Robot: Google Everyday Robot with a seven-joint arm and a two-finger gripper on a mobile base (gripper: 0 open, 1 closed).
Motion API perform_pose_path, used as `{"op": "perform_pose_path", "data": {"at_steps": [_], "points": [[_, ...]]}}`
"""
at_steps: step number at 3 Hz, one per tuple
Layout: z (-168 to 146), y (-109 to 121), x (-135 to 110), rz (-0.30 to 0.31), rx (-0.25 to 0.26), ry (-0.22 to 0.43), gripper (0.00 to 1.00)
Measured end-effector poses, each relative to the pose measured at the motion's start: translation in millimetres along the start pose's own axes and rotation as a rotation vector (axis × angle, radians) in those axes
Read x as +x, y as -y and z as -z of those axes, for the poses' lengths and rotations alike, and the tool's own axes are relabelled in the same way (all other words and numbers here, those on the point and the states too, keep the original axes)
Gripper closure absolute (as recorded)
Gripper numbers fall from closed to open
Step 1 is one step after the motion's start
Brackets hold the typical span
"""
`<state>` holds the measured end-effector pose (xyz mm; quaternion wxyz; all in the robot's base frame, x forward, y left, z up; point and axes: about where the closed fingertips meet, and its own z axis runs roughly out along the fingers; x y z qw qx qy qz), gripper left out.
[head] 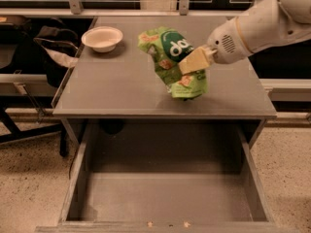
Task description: Pick green rice chip bag from top drawer and place on counter
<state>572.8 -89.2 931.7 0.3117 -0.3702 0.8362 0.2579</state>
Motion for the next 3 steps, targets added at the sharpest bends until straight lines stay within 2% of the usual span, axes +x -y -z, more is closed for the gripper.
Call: {"op": "perform_pose_path", "data": {"at_steps": [1, 3], "points": [[-16.4, 3.5, -9.5, 0.002, -0.021, -0.001, 0.98], [-16.4, 3.4, -9.5, 0.002, -0.021, -0.001, 0.52]]}}
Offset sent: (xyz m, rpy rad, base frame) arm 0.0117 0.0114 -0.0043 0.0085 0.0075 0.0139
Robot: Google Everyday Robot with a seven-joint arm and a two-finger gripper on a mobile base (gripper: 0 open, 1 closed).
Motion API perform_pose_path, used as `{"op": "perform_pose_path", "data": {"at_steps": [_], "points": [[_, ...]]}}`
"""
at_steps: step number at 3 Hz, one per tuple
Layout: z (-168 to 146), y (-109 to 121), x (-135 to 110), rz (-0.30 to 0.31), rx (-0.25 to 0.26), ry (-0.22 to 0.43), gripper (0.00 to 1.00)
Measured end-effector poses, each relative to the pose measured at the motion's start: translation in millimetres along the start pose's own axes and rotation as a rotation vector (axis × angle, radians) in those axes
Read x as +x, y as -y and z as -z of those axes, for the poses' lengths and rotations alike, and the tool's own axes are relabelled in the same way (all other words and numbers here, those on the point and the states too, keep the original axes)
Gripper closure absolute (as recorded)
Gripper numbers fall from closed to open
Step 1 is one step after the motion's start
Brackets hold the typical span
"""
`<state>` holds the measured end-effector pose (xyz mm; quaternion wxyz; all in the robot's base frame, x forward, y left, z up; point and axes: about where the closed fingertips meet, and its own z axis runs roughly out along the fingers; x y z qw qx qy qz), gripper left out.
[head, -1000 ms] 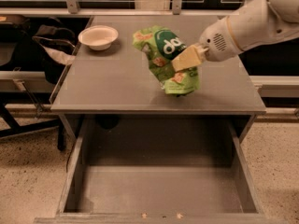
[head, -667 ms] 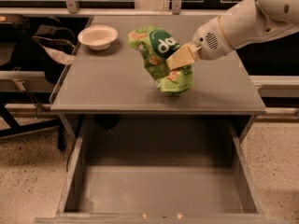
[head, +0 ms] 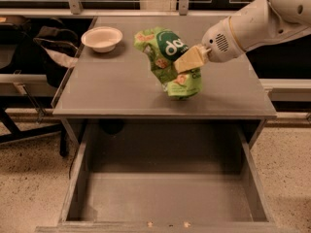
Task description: Pick green rice chip bag from top drawer and place on counter
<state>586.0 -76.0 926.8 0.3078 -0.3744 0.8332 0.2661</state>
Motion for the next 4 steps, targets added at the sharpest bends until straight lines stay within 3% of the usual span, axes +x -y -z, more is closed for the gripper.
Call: {"op": "perform_pose_path", "data": {"at_steps": [2, 4], "points": [[0.0, 0.0, 0.0, 0.0, 0.0, 0.0, 0.06], [-0.1, -0.1, 0.0, 0.0, 0.0, 0.0, 0.0]]}}
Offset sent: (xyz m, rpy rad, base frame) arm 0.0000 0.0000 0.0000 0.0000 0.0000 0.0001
